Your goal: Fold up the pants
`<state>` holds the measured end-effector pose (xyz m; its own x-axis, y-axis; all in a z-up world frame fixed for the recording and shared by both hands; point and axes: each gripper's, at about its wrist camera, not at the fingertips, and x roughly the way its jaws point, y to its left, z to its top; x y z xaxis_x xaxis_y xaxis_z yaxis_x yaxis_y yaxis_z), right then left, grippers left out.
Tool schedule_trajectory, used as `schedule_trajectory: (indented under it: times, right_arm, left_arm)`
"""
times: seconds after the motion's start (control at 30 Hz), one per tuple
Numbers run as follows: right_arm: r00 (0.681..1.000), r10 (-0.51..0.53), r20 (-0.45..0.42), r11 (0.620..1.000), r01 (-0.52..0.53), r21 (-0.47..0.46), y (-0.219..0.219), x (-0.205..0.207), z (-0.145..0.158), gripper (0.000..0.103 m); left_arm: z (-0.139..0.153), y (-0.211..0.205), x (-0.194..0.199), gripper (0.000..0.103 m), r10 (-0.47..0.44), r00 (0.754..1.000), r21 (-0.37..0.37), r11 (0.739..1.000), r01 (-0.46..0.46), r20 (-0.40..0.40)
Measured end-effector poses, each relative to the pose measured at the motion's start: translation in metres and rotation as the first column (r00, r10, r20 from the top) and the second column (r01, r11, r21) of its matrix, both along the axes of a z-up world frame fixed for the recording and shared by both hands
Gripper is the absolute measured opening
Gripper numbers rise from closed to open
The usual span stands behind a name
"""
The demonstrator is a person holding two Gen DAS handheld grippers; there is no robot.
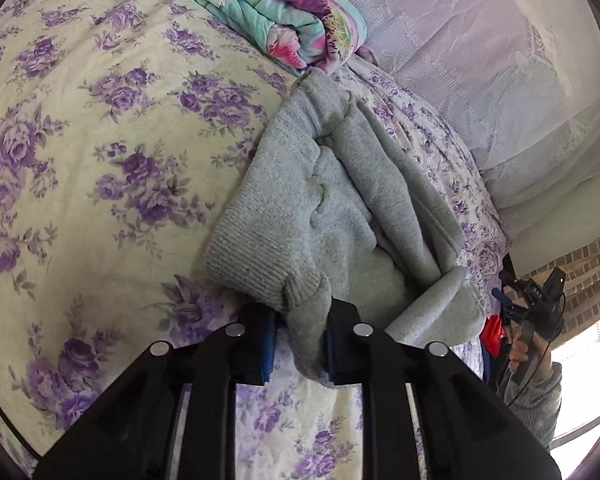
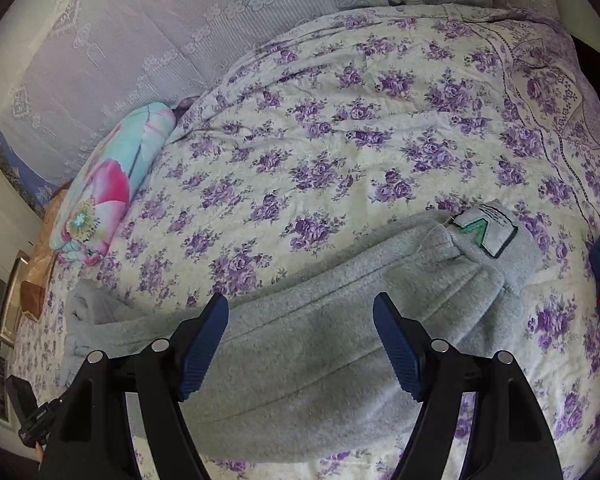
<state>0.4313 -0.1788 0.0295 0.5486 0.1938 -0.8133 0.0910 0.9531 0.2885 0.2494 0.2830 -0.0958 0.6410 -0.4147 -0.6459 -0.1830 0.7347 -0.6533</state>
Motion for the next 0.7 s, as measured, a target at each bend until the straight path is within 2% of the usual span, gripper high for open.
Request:
schedule_trajectory:
  times: [0.1, 0.2, 0.27, 0.3, 0.33, 0.37, 0.4, 0.43, 0.5, 0.6, 0.7]
  right_arm:
    - [0.997, -0.021, -0.078, 0.998, 0.016, -0.058, 0.014, 0.027, -0.014, 0.075]
    - [0.987, -0.028, -0.158, 0.986, 0.002, -0.165, 0.029, 0.049, -0.035, 0.075]
    - [0.980, -0.038, -0.197, 0.984, 0.002, -0.179, 0.030, 0.054, -0.048, 0.073]
    - [0.978, -0.046, -0.203, 0.985, 0.011, -0.172, 0.027, 0.054, -0.052, 0.064]
    - [0.978, -0.053, -0.204, 0.987, 0.020, -0.162, 0.023, 0.052, -0.055, 0.049]
    - [0.978, -0.062, -0.200, 0.989, 0.033, -0.145, 0.018, 0.049, -0.056, 0.041]
    - [0.979, -0.070, -0.191, 0.992, 0.048, -0.114, 0.011, 0.046, -0.056, 0.018]
    - [0.980, -0.076, -0.183, 0.995, 0.064, -0.074, 0.005, 0.043, -0.056, 0.002]
    - [0.986, -0.084, -0.145, 0.996, 0.082, -0.024, -0.004, 0.031, -0.051, 0.000]
    - [0.992, -0.083, -0.094, 0.996, 0.084, 0.003, -0.010, 0.013, -0.038, 0.000]
    - [0.995, -0.073, -0.060, 0.997, 0.071, -0.036, -0.014, 0.004, -0.023, 0.002]
  left_arm:
    - [-0.006, 0.000, -0.002, 0.017, -0.003, 1.000, -0.002, 1.000, 0.003, 0.017]
    - [-0.008, -0.001, -0.002, 0.018, -0.011, 0.999, 0.019, 1.000, 0.010, 0.037]
    - [-0.010, 0.001, -0.003, 0.018, -0.017, 0.999, 0.010, 1.000, 0.017, 0.046]
    - [-0.011, 0.002, -0.002, 0.018, -0.022, 0.998, 0.004, 1.000, 0.021, 0.052]
    - [-0.011, 0.003, -0.002, 0.018, -0.024, 0.998, -0.003, 1.000, 0.025, 0.055]
    - [-0.011, 0.003, 0.000, 0.018, -0.026, 0.998, -0.008, 1.000, 0.027, 0.056]
    - [-0.011, 0.003, 0.001, 0.018, -0.029, 0.998, -0.009, 1.000, 0.030, 0.058]
    - [-0.011, 0.003, -0.001, 0.018, -0.031, 0.998, -0.008, 0.999, 0.032, 0.060]
    - [-0.011, 0.003, -0.001, 0.018, -0.033, 0.998, -0.010, 0.999, 0.034, 0.062]
    - [-0.011, 0.002, -0.001, 0.019, -0.032, 0.997, -0.010, 0.999, 0.033, 0.064]
    - [-0.011, 0.002, -0.002, 0.019, -0.031, 0.997, -0.004, 1.000, 0.031, 0.064]
